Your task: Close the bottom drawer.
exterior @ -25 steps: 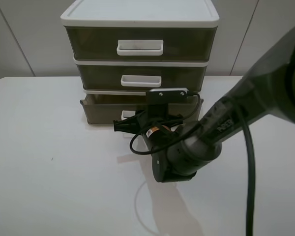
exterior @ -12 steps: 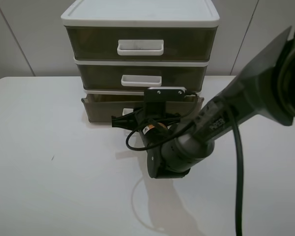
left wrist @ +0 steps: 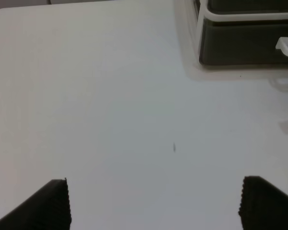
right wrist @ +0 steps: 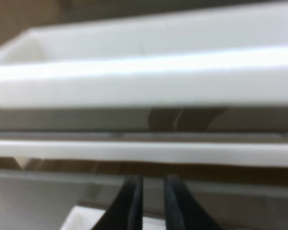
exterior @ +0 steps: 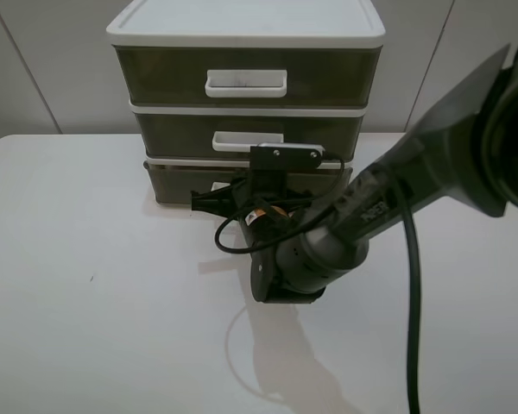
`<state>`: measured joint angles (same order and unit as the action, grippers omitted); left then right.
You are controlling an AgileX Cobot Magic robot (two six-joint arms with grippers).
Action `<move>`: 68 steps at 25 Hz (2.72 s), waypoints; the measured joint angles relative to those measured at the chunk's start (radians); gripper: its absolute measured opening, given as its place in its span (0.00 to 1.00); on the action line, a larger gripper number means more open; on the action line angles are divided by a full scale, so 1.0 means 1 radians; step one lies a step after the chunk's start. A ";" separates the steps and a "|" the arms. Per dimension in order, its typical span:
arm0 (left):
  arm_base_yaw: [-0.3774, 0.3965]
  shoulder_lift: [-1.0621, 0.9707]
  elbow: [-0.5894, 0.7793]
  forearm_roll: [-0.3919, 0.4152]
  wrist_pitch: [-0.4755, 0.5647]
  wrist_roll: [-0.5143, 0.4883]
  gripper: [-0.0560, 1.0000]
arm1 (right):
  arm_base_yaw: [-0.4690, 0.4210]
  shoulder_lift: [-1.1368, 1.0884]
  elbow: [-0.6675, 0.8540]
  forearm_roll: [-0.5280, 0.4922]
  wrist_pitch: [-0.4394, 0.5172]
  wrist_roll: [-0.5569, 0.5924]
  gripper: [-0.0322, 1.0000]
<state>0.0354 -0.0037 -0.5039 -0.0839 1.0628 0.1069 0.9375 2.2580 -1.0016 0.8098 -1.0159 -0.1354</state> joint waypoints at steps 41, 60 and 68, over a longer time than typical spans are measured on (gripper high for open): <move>0.000 0.000 0.000 0.001 0.000 0.000 0.73 | -0.741 -1.292 0.539 -0.349 1.338 -0.069 0.83; 0.000 0.000 0.000 0.001 0.000 0.000 0.73 | -0.929 -1.986 0.318 -0.787 2.008 0.204 0.83; 0.000 0.000 0.000 0.001 0.000 0.000 0.73 | -0.929 -2.103 0.318 -0.810 2.018 0.203 0.83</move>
<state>0.0354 -0.0037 -0.5039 -0.0828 1.0628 0.1069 0.0083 0.1552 -0.6831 0.0000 1.0017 0.0676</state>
